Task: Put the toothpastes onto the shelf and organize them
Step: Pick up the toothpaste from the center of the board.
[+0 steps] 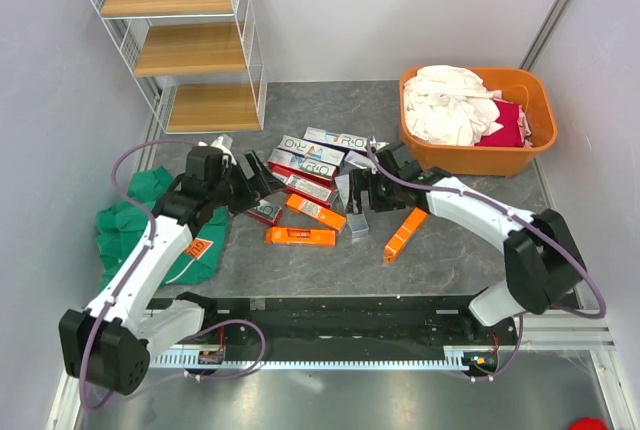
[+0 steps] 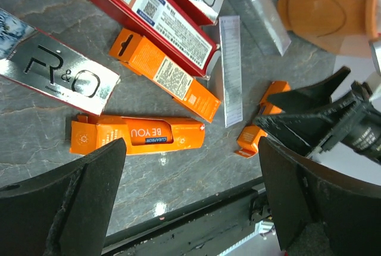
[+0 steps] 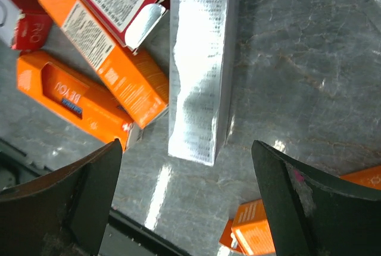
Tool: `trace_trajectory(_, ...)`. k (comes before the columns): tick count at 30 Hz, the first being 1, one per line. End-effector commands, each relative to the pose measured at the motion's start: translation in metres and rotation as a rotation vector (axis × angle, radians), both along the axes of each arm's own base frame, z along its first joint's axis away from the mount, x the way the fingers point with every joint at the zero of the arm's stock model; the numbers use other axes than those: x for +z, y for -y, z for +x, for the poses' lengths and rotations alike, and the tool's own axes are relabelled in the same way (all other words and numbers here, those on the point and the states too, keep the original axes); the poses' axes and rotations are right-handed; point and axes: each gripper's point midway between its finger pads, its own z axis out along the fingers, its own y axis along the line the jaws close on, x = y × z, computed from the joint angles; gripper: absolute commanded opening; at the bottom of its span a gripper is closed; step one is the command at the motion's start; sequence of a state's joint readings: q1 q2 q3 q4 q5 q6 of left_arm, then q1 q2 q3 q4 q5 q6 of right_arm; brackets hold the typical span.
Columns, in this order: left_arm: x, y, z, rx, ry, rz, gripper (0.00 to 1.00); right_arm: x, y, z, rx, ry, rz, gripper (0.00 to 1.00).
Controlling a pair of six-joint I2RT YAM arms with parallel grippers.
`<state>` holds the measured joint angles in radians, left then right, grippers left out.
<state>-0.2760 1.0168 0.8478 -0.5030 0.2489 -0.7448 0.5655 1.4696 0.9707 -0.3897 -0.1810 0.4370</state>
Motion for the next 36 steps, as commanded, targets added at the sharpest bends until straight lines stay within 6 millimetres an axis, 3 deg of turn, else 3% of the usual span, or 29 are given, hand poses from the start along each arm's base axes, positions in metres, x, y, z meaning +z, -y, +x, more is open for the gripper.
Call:
trace_trajectory(1,-0.005,0.009,-0.001,-0.089,-0.019,0.004,1.00,0.009,-0.004,0.032,-0.050,0.089,-0.079,0.98)
trace_trajectory(9,-0.022,0.012,-0.001,-0.123,-0.067,0.016,0.99,-0.014,-0.014,0.065,-0.062,0.094,-0.169,0.98)
trace_trajectory(11,-0.025,0.012,-0.001,-0.129,-0.075,0.020,0.99,-0.021,-0.019,0.070,-0.056,0.085,-0.173,0.90)
trace_trajectory(14,-0.029,0.012,-0.003,-0.136,-0.084,0.023,0.99,-0.028,-0.027,0.071,-0.044,0.070,-0.175,0.85)
trace_trajectory(24,-0.042,0.009,-0.004,-0.127,-0.117,0.042,0.98,-0.051,-0.034,0.068,-0.065,0.073,-0.277,0.86)
trace_trajectory(32,-0.047,0.008,-0.006,-0.127,-0.125,0.051,0.95,-0.080,-0.022,0.074,-0.138,0.083,-0.475,0.88)
trace_trajectory(35,-0.047,0.007,-0.007,-0.125,-0.123,0.055,0.95,-0.081,-0.027,0.073,-0.126,0.073,-0.451,0.77)
trace_trajectory(36,-0.048,0.006,-0.008,-0.123,-0.123,0.056,0.95,-0.081,-0.032,0.071,-0.112,0.064,-0.431,0.65)
